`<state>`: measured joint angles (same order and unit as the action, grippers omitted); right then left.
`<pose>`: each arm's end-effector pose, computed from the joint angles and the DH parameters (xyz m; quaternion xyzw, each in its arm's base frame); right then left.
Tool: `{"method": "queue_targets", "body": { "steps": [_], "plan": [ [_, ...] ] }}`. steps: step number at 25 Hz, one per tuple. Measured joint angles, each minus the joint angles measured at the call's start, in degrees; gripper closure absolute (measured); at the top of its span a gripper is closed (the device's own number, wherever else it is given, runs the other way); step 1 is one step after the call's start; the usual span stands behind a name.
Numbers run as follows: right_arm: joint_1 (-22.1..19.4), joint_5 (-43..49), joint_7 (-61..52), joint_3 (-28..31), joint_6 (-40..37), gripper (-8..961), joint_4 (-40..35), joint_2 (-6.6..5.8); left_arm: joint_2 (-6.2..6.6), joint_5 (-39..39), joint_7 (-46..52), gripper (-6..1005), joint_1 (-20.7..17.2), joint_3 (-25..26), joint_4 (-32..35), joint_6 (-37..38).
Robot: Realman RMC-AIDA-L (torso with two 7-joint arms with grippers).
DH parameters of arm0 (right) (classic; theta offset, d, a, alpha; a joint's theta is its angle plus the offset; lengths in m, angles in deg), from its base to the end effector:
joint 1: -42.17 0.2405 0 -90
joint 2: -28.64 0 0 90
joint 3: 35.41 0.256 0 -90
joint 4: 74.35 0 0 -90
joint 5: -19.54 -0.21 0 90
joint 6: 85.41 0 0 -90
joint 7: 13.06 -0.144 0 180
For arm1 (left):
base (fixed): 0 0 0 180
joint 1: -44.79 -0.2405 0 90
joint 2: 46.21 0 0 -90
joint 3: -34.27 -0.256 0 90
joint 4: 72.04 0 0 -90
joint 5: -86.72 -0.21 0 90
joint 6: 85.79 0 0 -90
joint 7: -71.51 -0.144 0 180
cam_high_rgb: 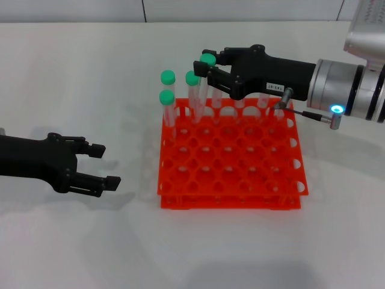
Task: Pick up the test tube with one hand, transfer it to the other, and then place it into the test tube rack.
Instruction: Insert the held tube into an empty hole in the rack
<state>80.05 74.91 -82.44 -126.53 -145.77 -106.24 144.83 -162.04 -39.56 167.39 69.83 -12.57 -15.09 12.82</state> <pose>0.1595 0.3862 -0.0573 -0.9157 0.1530 0.3293 0.1723 -0.2795 0.3074 0.0470 -0.9621 -0.2490 -0.0777 0.0800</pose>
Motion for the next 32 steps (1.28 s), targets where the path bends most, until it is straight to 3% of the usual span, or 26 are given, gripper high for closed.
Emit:
{"method": "queue_targets", "body": {
  "steps": [32],
  "plan": [
    [0.3,0.0,0.1,-4.1,2.8,686,-0.7,0.00,-0.01,0.0,-0.2,119,-0.2,0.1,0.0,-0.6]
  ]
}}
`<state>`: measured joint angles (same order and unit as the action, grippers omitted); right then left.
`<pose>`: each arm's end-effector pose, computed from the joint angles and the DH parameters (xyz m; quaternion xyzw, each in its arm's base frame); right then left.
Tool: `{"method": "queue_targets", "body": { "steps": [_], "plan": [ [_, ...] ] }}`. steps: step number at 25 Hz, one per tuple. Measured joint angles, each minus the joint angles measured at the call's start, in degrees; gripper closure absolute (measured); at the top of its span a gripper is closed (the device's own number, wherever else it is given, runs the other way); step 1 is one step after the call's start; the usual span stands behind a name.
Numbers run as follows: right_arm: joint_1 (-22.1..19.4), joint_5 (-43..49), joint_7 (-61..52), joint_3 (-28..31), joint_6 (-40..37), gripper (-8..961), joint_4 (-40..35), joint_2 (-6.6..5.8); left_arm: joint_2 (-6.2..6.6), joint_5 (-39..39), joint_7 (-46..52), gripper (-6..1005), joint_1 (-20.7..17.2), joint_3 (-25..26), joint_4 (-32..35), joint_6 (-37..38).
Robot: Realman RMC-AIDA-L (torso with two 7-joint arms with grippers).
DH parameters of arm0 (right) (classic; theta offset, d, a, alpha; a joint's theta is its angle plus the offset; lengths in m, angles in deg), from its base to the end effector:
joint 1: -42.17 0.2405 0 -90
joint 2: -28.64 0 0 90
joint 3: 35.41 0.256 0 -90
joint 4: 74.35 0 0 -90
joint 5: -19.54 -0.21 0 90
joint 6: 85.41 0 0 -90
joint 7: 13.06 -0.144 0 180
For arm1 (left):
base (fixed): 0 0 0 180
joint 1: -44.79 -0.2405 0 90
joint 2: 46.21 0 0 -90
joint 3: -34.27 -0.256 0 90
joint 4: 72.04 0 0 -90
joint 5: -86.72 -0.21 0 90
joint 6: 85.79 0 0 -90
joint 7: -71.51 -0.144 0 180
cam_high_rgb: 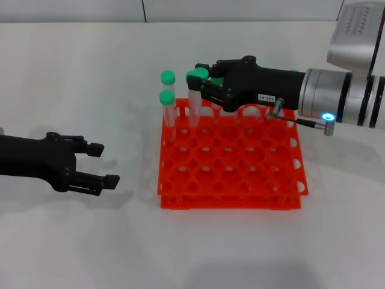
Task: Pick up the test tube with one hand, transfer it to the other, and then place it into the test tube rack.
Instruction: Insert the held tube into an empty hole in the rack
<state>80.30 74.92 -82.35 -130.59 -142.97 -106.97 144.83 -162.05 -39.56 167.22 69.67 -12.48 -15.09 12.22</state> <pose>0.1585 0.3826 -0.0695 -0.9276 0.1436 0.3021 0.1662 -0.2811 0.3080 0.0474 -0.9615 -0.2496 -0.0772 0.0859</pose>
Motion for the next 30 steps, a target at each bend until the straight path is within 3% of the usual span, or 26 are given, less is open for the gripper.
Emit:
{"method": "queue_targets", "body": {
  "steps": [30],
  "plan": [
    [0.5,0.0,-0.4,-1.1,0.2,680,0.0,0.00,-0.05,-0.4,-1.0,119,-0.1,-0.1,-1.1,-0.2]
  ]
}}
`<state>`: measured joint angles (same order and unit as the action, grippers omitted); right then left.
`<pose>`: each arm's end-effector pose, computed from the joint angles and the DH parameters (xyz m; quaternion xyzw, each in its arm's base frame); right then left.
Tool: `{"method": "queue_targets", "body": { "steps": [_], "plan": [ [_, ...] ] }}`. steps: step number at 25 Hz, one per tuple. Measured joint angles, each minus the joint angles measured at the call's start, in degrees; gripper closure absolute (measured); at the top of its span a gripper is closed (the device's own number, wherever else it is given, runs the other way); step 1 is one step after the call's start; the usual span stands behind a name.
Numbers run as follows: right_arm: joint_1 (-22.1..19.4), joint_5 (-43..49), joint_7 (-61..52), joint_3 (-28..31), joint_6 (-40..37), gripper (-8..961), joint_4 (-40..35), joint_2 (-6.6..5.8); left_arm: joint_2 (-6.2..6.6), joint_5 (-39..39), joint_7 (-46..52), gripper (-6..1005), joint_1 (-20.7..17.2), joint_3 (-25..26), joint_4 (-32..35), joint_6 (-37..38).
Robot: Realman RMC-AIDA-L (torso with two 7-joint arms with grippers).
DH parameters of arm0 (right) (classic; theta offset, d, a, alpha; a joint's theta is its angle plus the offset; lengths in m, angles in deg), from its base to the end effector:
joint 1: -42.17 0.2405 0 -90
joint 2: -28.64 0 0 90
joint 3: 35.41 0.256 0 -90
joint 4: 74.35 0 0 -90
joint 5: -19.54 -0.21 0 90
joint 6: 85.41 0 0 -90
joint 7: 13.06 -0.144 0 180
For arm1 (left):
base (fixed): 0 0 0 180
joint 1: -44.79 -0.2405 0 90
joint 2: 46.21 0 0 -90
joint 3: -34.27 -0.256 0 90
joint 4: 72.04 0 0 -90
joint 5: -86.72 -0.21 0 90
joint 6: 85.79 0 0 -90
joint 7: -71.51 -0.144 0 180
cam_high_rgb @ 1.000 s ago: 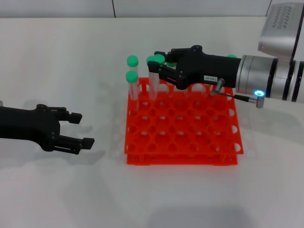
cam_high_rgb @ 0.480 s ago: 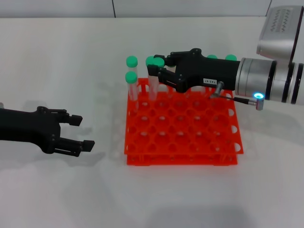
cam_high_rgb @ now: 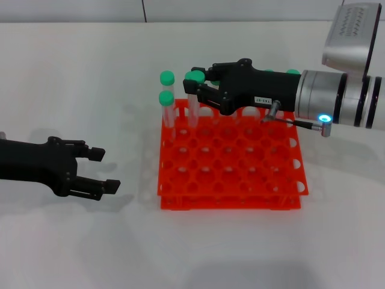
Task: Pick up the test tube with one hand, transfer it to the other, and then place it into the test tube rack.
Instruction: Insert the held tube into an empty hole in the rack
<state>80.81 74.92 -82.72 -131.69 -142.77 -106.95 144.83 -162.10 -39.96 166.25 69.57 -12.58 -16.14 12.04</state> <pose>0.1556 0.3815 -0.0730 -0.9310 0.1404 0.2973 0.1586 -0.2842 0.3057 0.0438 -0.9621 -0.2494 -0.0752 0.0809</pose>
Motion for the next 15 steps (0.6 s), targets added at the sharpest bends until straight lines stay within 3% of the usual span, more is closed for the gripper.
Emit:
{"method": "queue_targets", "body": {
  "steps": [15],
  "plan": [
    [0.2,-0.1,-0.1,-1.0,1.7,675,0.3,0.00,0.13,0.1,-0.7,119,0.1,0.0,-0.7,-0.5]
  ]
}}
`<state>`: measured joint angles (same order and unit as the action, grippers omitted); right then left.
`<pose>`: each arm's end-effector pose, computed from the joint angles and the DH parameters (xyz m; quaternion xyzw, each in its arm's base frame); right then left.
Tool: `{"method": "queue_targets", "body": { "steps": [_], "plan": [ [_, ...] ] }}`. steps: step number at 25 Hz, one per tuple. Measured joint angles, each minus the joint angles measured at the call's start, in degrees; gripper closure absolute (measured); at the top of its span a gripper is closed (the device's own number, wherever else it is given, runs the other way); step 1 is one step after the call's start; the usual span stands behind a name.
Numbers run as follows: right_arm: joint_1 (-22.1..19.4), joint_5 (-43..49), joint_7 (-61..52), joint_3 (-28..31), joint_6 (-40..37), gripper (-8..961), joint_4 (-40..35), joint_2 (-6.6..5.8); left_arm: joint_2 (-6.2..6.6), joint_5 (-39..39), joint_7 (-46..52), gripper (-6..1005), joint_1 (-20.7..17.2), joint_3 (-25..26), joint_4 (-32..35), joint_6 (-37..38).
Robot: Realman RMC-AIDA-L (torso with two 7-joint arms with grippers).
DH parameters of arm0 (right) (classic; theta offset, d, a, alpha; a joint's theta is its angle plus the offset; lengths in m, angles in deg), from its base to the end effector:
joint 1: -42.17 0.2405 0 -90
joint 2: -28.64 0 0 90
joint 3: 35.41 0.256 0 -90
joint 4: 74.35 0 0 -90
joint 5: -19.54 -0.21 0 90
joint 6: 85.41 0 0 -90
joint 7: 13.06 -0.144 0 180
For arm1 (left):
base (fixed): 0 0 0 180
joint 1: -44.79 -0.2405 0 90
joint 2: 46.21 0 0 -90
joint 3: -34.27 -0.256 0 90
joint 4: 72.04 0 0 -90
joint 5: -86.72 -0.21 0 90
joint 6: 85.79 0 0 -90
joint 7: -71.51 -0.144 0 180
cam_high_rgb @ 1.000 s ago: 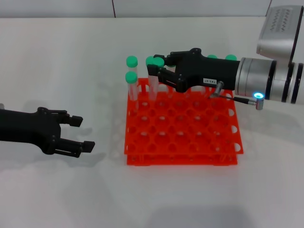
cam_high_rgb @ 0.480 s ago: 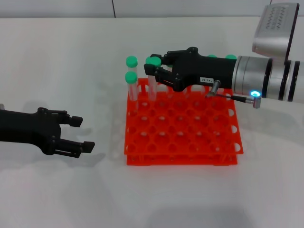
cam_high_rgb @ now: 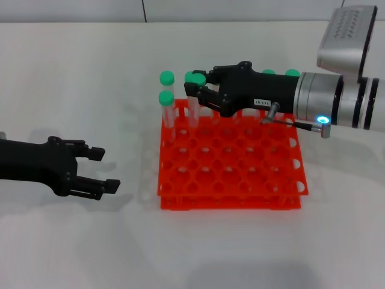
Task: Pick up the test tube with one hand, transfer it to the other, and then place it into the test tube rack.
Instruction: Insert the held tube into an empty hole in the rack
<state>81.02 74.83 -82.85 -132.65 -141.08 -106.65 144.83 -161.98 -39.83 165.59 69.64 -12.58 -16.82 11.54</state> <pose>0.1584 0.3829 -0.0762 -0.9330 0.1447 0.2856 0.1644 -0.2856 0.3063 0.0430 -0.9624 -0.2475 -0.0759 0.0827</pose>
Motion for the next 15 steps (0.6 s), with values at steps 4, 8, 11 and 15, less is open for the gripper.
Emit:
{"method": "queue_targets", "body": {
  "steps": [4,8,11,15],
  "plan": [
    [0.0,0.0,0.0,-0.4,0.7,674,0.1,0.00,-0.05,-0.1,-0.1,119,0.1,0.0,-0.4,-0.2],
    [0.0,0.0,-0.1,-0.4,0.7,672,0.2,0.00,0.07,0.1,-0.5,119,0.2,0.0,-0.9,-0.2],
    [-0.1,0.0,-0.1,-0.4,0.8,671,0.2,0.00,0.09,0.1,-0.7,119,0.2,0.0,-1.1,-0.3],
    [-0.2,0.0,-0.1,-0.6,0.9,670,0.2,0.00,0.11,0.1,-0.8,119,0.2,0.0,-1.2,-0.3]
  ]
}}
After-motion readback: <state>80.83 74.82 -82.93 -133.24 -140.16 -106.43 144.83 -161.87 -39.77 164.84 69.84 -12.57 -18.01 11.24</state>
